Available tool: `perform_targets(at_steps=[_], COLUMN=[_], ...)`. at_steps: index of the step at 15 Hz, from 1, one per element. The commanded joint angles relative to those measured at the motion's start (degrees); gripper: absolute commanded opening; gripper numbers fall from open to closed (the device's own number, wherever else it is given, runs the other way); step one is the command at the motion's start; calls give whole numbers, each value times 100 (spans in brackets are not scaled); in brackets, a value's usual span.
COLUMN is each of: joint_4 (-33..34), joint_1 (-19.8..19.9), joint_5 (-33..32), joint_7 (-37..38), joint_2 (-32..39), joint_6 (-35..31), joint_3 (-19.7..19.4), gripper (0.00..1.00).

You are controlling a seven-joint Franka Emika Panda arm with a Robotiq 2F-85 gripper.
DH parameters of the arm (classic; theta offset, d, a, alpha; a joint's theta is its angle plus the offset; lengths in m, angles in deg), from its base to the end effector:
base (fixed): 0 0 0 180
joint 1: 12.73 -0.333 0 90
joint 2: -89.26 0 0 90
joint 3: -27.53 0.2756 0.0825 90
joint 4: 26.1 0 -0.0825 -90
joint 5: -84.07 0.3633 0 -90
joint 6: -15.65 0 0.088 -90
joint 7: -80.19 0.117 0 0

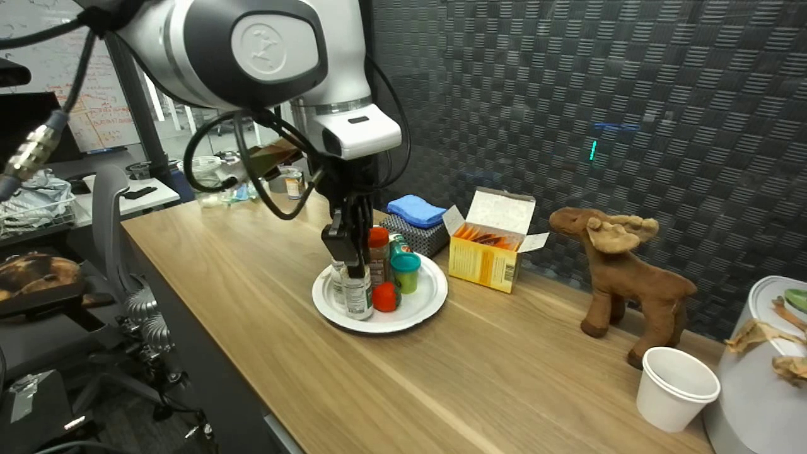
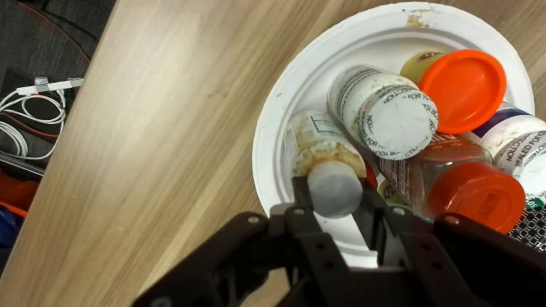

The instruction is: Pick up all the objects surrounding the white plate and arrange them on the plate

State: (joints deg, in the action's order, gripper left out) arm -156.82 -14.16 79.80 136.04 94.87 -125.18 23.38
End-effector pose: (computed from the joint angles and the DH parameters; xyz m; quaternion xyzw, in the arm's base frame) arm 0.5159 -0.0251 0.2838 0.8846 -0.4638 0.0477 0.0076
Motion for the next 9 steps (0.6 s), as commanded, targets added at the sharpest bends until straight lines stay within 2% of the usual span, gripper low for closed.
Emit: perform_targets(at_steps=[1, 6, 7, 9], joint_4=[497, 729, 690, 531], joint_1=[23, -45, -49, -57], joint_5=[-84, -222, -238, -263], joint_7=[-201, -227, -242, -243], joint_2=[431, 647, 578, 387], joint_6=[105, 259, 283, 255], joint_3=[28, -37, -35, -33], gripper=[9, 10, 55, 62])
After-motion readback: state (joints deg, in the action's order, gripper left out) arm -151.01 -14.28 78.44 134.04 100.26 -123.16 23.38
